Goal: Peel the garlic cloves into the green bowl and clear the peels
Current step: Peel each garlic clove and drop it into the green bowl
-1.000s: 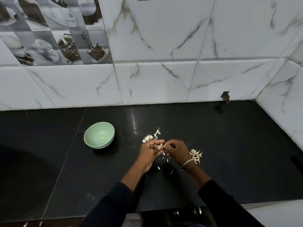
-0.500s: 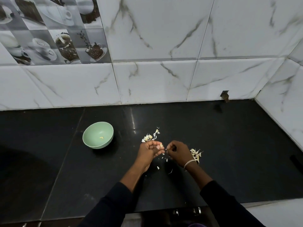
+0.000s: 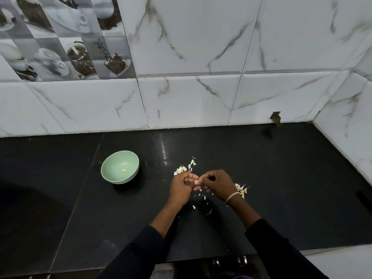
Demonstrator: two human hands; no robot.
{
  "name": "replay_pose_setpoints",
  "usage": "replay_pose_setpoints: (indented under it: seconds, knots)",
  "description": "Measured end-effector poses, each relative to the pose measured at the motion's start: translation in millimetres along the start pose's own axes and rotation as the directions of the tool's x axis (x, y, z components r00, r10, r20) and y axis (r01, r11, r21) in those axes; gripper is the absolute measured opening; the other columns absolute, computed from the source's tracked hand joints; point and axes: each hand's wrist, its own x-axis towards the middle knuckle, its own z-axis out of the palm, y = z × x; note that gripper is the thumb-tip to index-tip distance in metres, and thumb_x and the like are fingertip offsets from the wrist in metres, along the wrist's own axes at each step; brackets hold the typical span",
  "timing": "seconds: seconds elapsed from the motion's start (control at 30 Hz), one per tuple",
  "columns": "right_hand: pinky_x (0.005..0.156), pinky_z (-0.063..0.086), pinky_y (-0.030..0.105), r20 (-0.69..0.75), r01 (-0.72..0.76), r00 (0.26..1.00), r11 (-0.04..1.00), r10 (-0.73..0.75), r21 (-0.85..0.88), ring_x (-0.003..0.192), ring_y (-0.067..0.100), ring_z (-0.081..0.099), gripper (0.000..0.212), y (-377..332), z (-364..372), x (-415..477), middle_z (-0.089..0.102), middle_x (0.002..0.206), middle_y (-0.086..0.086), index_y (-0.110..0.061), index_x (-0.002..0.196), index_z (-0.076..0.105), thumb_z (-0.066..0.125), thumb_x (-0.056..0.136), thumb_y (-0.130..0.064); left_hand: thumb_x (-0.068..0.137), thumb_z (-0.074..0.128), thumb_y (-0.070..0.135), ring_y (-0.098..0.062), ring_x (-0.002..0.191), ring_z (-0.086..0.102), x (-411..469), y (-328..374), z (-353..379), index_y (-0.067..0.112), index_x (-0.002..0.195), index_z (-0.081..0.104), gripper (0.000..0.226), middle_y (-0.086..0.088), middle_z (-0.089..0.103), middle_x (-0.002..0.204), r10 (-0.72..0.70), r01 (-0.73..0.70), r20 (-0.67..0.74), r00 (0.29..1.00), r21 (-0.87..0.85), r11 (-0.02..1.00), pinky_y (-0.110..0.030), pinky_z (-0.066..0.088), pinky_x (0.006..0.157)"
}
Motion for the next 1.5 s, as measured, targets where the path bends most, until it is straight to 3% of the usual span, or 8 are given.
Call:
replay_pose_setpoints:
  seconds: [0.27, 0.4, 0.7, 0.93, 1.07, 1.23, 1.37, 1.5]
  knots:
    - [0.049, 0.046, 0.016, -0.047, 0.006, 0.999, 0.998, -0.008, -0.058, 0.045, 0.004, 0.058, 0.01, -5, 4, 0, 0.066, 0.055, -0.002, -0.012, 0.074, 0.075, 0.076, 0.082, -0.017, 0.089, 0.065, -0.009, -0.012, 0.061, 0.068, -1, -4, 2, -0.002, 0.089, 0.069, 0.008, -0.024, 0.071, 0.078, 0.048, -0.046, -0.029, 0.998, 0.09, 0.995, -0.02, 0.055, 0.061]
    - [0.048, 0.045, 0.016, -0.074, 0.015, 0.997, 0.995, -0.022, -0.095, 0.043, 0.004, 0.056, 0.013, -3, 6, 1, 0.068, 0.056, 0.006, -0.014, 0.07, 0.073, 0.077, 0.081, -0.02, 0.09, 0.063, -0.008, -0.013, 0.062, 0.069, -3, -3, 5, -0.001, 0.089, 0.07, 0.01, -0.016, 0.073, 0.074, 0.066, -0.061, -0.037, 0.997, 0.118, 0.991, -0.024, 0.058, 0.064]
    - [0.045, 0.043, 0.021, -0.115, -0.03, 0.993, 0.998, 0.036, 0.052, 0.042, 0.006, 0.052, 0.012, -2, 7, 3, 0.062, 0.05, -0.004, -0.006, 0.072, 0.072, 0.076, 0.081, -0.014, 0.092, 0.059, -0.011, -0.021, 0.064, 0.073, -4, 7, 5, -0.001, 0.094, 0.062, 0.011, -0.008, 0.072, 0.067, 0.017, -0.016, 0.016, 1.0, -0.079, 0.997, -0.027, 0.06, 0.064]
    - [0.043, 0.04, 0.021, -0.158, -0.047, 0.985, 0.992, 0.065, 0.114, 0.04, 0.009, 0.049, 0.014, -2, 8, 4, 0.062, 0.049, -0.003, -0.011, 0.066, 0.07, 0.076, 0.078, -0.013, 0.09, 0.063, -0.01, -0.023, 0.072, 0.072, -3, 7, 11, -0.004, 0.093, 0.07, 0.01, -0.024, 0.071, 0.084, 0.088, -0.086, -0.042, 0.995, 0.048, 0.995, -0.025, 0.06, 0.067]
    - [0.045, 0.041, 0.023, -0.138, -0.042, 0.988, 0.982, 0.068, 0.182, 0.041, 0.01, 0.047, 0.015, -1, 8, 6, 0.064, 0.052, 0.003, -0.003, 0.068, 0.071, 0.067, 0.081, -0.005, 0.084, 0.071, -0.008, -0.019, 0.071, 0.07, -3, 11, 8, 0.003, 0.092, 0.074, 0.014, -0.015, 0.073, 0.082, 0.14, -0.133, -0.038, 0.989, 0.146, 0.98, -0.029, 0.061, 0.07]
    - [0.041, 0.039, 0.021, -0.137, -0.041, 0.987, 0.959, 0.082, 0.28, 0.039, 0.01, 0.045, 0.029, -6, 7, 5, 0.054, 0.049, 0.006, 0.01, 0.075, 0.067, 0.067, 0.074, -0.018, 0.089, 0.065, -0.009, -0.009, 0.063, 0.07, -2, 16, 9, -0.001, 0.092, 0.071, 0.011, -0.011, 0.072, 0.075, 0.091, -0.09, -0.039, 0.995, 0.042, 0.995, -0.018, 0.056, 0.063]
    - [0.041, 0.039, 0.022, -0.134, -0.047, 0.987, 0.963, 0.085, 0.264, 0.039, 0.011, 0.045, 0.018, -1, 7, 9, 0.053, 0.05, 0.008, 0.013, 0.078, 0.065, 0.065, 0.087, -0.003, 0.091, 0.062, -0.01, -0.011, 0.06, 0.07, -1, 13, 9, -0.006, 0.095, 0.069, 0.01, -0.015, 0.072, 0.076, 0.062, -0.063, -0.045, 0.997, -0.012, 0.998, -0.019, 0.056, 0.061]
    - [0.042, 0.04, 0.022, -0.122, -0.056, 0.988, 0.964, 0.09, 0.262, 0.04, 0.012, 0.046, 0.017, 2, 7, 10, 0.055, 0.05, 0.006, 0.01, 0.077, 0.066, 0.063, 0.089, -0.001, 0.094, 0.056, -0.012, -0.012, 0.058, 0.07, -2, 14, 10, -0.003, 0.095, 0.068, 0.014, -0.011, 0.071, 0.073, 0.045, -0.048, -0.036, 0.998, -0.059, 0.997, -0.018, 0.054, 0.058]
